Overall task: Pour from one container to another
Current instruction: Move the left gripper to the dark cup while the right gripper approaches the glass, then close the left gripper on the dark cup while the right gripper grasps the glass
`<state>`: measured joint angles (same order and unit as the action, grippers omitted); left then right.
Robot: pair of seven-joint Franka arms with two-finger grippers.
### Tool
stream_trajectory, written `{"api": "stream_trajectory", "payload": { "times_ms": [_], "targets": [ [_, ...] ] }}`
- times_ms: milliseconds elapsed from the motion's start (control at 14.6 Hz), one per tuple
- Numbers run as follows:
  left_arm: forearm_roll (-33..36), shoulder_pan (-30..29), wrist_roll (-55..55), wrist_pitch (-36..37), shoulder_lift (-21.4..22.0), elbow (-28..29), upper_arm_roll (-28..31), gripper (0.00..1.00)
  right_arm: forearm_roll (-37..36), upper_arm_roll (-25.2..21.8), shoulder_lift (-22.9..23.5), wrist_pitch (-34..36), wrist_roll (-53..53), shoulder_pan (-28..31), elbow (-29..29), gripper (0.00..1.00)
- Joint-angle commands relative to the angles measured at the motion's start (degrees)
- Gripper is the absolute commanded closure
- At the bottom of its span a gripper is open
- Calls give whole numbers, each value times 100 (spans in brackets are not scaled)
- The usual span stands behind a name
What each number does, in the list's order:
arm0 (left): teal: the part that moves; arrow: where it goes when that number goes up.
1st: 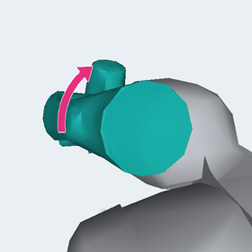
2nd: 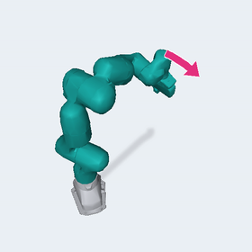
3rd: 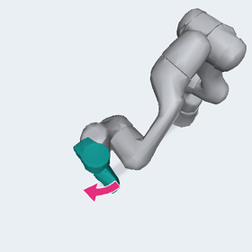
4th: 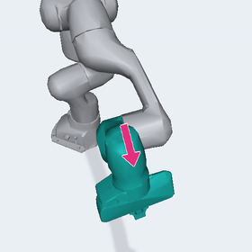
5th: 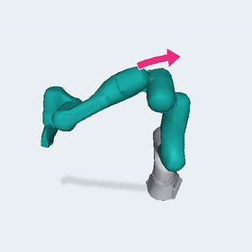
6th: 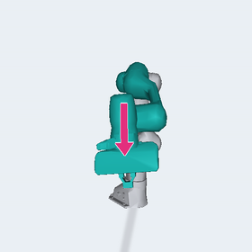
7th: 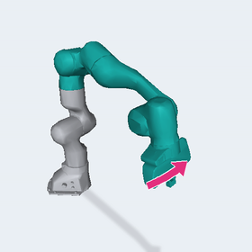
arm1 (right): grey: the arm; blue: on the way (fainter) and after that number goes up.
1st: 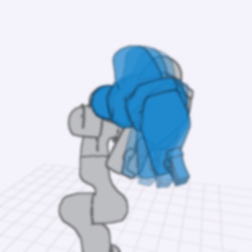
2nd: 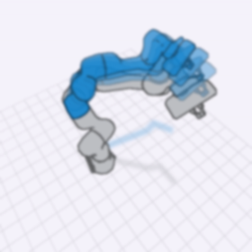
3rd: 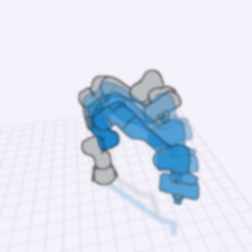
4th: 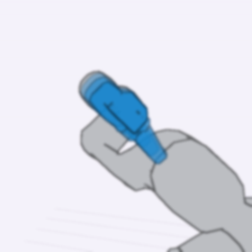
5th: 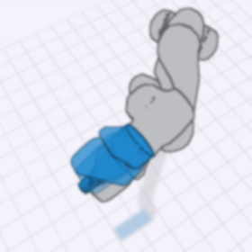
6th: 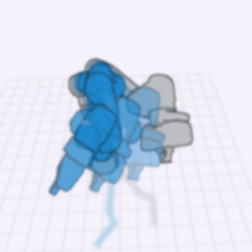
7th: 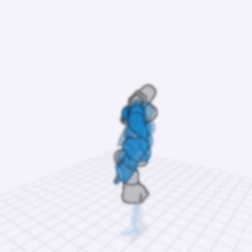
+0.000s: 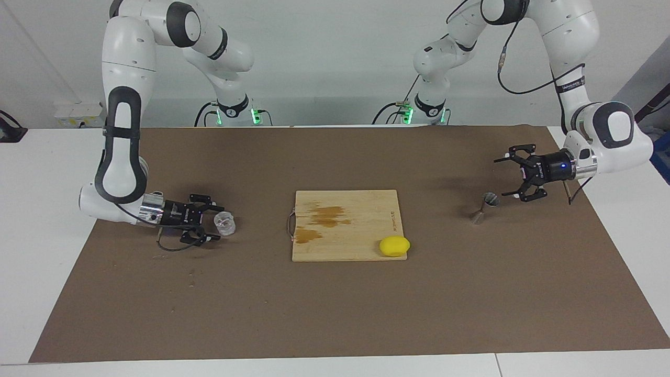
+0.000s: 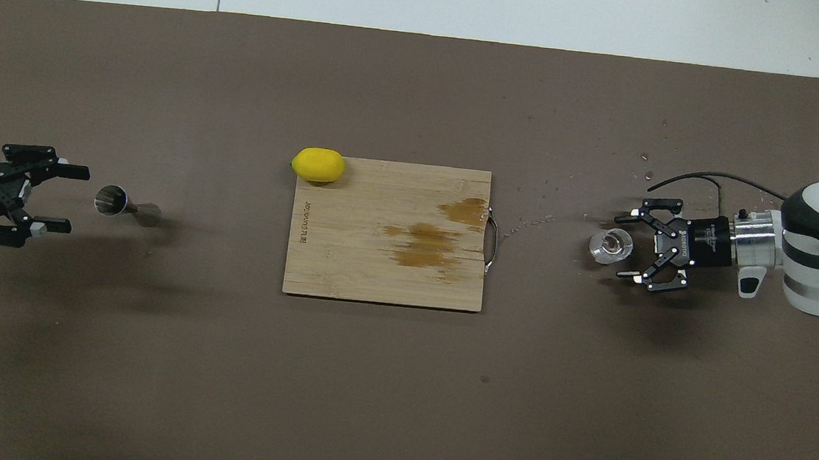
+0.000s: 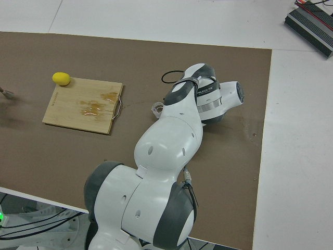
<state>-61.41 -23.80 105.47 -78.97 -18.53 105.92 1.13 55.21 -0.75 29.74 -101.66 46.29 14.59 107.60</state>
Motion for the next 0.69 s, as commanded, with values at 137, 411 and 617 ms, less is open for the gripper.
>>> {"api": "stream_trajectory", "payload": {
  "times_ms": [137, 411, 617],
  "targets": [
    [-424, -213, 958, 260, -642, -115, -43, 0, 359, 40, -3, -108, -138, -88, 86, 1],
    [-652, -213, 2256, 251, -853, -97, -61, 0, 359, 31, -3, -108, -138, -88, 86, 1],
    [-863, -336, 2854, 268, -1169, -132, -69, 0, 350, 31, 5, -117, -155, -79, 77, 1]
  ]
}}
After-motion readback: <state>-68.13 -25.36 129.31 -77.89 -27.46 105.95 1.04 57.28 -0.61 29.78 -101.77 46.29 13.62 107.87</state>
